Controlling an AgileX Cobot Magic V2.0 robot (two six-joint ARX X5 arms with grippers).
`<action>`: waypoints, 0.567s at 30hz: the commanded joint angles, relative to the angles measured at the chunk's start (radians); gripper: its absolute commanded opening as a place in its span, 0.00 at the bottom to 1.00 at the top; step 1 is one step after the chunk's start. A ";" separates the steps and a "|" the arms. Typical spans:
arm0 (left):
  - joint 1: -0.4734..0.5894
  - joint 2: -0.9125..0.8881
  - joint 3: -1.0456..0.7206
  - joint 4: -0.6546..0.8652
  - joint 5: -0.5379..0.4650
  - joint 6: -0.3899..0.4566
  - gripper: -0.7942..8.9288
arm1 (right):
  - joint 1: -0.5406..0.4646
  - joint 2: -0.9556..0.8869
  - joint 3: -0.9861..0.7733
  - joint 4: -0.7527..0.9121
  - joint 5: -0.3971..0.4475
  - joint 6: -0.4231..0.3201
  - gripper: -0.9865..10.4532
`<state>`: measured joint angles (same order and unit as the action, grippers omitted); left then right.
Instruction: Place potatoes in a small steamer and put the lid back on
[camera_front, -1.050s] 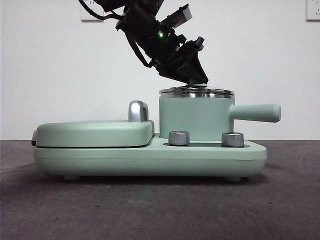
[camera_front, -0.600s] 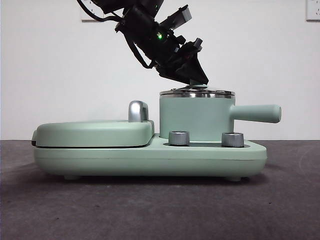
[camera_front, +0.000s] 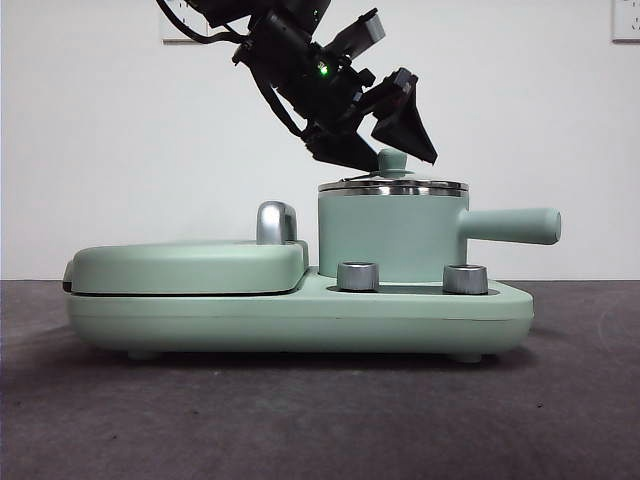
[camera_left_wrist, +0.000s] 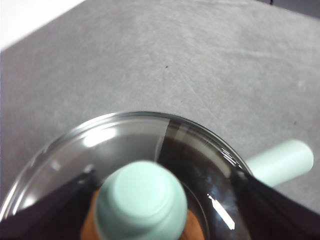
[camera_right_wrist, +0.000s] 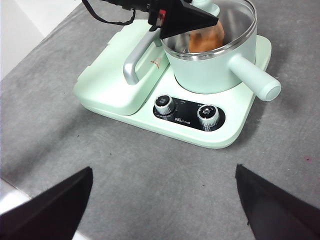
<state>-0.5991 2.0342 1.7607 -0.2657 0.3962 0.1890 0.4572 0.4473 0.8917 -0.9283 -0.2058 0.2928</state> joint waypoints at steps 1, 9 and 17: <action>0.008 -0.047 0.047 -0.035 0.004 -0.082 0.56 | 0.005 0.002 0.012 0.012 0.004 0.008 0.48; 0.012 -0.233 0.122 -0.445 0.005 -0.099 0.56 | 0.005 0.002 0.012 0.013 0.004 0.008 0.48; 0.012 -0.448 0.123 -0.825 0.004 -0.093 0.56 | 0.005 0.002 0.012 0.012 0.003 0.008 0.48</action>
<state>-0.5804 1.5970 1.8618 -1.0824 0.3962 0.0925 0.4572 0.4469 0.8917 -0.9279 -0.2058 0.2928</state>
